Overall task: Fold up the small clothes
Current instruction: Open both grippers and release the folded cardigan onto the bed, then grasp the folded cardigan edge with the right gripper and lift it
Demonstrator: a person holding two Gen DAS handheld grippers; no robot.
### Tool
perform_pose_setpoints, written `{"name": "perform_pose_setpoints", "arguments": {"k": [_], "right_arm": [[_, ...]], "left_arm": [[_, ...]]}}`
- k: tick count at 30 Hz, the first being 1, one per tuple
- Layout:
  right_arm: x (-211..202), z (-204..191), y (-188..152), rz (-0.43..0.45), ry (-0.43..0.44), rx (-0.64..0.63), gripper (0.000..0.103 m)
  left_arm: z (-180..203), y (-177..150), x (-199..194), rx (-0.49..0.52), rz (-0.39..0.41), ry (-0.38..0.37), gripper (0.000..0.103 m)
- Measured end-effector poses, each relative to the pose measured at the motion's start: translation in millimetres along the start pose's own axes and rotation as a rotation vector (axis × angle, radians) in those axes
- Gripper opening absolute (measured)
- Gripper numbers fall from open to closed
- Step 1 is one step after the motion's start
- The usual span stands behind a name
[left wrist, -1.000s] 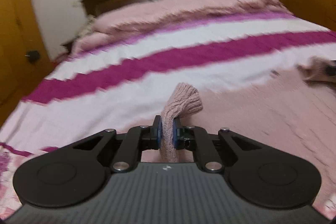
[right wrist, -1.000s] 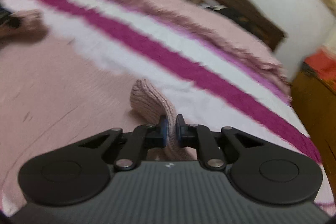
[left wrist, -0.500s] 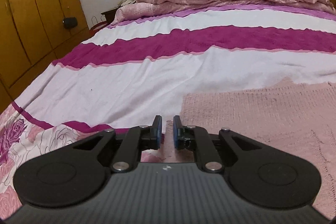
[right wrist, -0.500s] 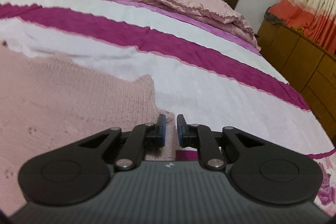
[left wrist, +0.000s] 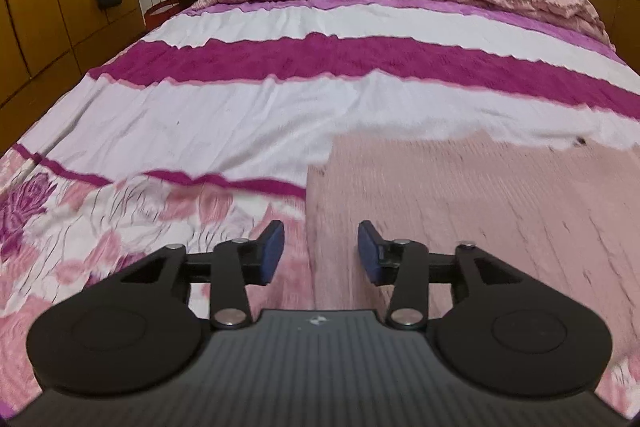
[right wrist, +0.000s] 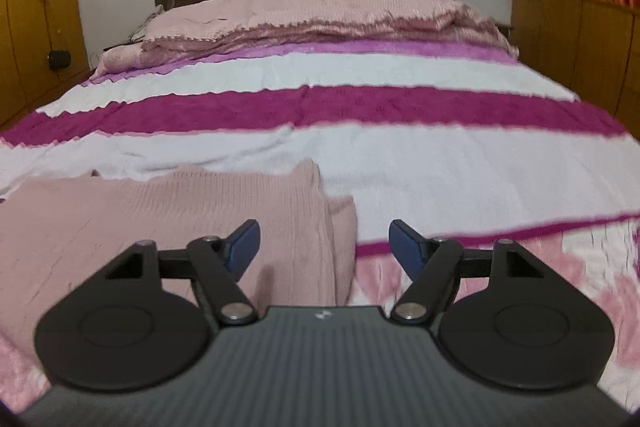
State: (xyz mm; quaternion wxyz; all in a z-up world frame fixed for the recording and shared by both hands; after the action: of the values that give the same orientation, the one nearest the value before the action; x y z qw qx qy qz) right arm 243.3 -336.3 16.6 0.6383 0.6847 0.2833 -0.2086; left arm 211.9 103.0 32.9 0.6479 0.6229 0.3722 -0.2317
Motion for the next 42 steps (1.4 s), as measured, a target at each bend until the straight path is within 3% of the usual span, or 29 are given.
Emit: {"name": "perform_pose_setpoints", "arguments": {"k": [17,27,42], "right_arm": [[-22,27,-57,-0.075,0.068,0.213,0.073],[-9,28,-59,-0.078,0.198,0.376,0.075],[10,16,-63,0.011,0.253,0.350,0.075]], "left_arm": [[7,-63,-39,-0.106,-0.157,-0.073,0.059],[5,-82,-39,-0.128,-0.206,-0.067,0.060],[18,-93,-42,-0.095,-0.240,-0.046,0.060]]}}
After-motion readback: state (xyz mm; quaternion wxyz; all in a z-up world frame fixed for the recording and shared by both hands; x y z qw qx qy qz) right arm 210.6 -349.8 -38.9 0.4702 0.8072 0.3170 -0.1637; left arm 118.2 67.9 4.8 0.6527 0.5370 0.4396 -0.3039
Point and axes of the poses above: each gripper's, at about its wrist camera, not at the fingertips, and x roughly the way its jaws point, z to its right, y to its top, the point moved 7 cm from there along x, roughly the way its jaws point, and after that the axes turned 8 degrees about -z, right-handed, at the moved point
